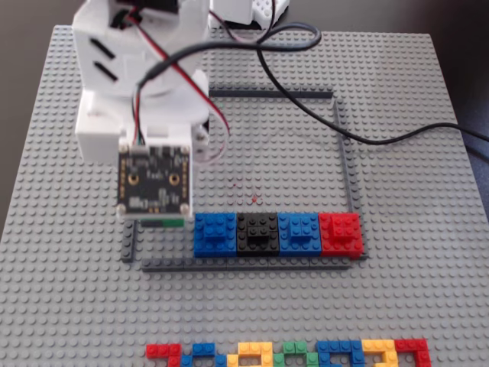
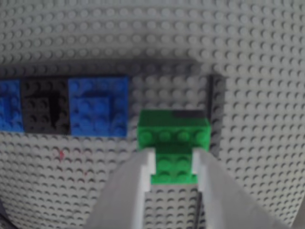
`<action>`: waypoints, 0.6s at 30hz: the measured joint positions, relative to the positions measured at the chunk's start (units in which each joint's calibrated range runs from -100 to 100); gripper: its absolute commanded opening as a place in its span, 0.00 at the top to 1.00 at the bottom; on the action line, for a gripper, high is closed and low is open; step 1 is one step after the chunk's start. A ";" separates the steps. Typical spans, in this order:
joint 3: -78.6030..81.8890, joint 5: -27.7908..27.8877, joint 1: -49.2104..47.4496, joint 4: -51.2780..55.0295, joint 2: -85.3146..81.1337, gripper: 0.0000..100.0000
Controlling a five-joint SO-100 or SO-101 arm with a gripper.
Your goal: Grab the cube and place it into the grid
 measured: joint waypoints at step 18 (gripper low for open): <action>-1.41 -0.49 0.29 -2.05 4.41 0.96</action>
